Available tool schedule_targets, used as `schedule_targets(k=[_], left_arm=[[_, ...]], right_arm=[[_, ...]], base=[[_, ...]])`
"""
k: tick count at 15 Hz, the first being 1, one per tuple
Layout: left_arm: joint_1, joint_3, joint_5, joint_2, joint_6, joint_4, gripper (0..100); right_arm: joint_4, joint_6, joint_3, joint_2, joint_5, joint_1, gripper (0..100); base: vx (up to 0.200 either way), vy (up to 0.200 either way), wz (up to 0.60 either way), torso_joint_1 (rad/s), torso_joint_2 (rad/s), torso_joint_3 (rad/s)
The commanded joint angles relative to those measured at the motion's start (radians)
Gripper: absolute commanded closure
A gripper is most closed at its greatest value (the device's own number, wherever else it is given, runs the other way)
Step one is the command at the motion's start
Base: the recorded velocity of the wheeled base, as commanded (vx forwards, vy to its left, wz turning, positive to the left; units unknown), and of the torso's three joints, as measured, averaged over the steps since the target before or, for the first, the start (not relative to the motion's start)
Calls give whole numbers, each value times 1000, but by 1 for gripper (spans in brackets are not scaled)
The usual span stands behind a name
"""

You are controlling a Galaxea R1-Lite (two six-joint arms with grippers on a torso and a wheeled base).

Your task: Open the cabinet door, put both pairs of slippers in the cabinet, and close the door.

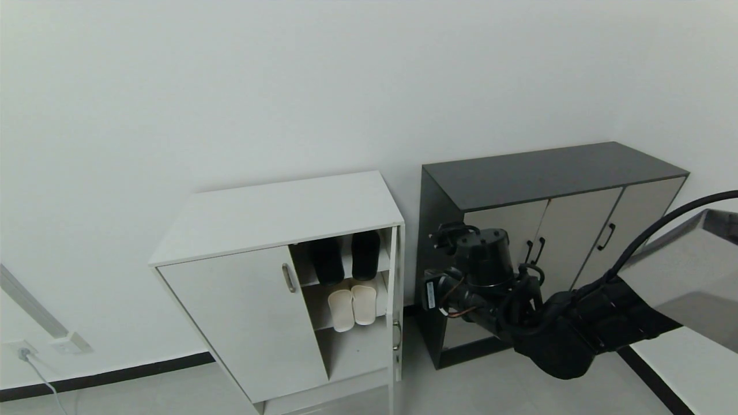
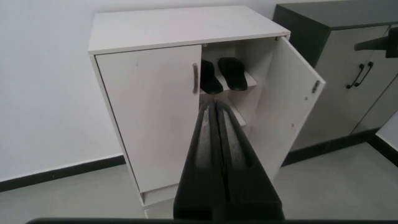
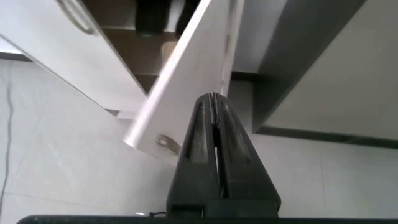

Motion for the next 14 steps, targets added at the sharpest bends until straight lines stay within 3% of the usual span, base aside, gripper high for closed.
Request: schedule_targets(k=[1,5,11,14], left_arm=[[-1,0,-1,0,0,0,100],[0,0,-1,2,0,0,100],[-1,0,-2,0,3,0,100],[0,0,-1,2,1,0,100]], right_arm=[[-23,-4,26,-14,13,3,100],[-23,-8,26,-12,13,11,100],[-25,-16,58,-27,44,20,100],[-71,-50,103,-32,60,17,100]], base=[[0,0,0,0,0,0],[0,0,0,0,0,0],[0,0,600,5,1,2],[0,0,0,0,0,0]])
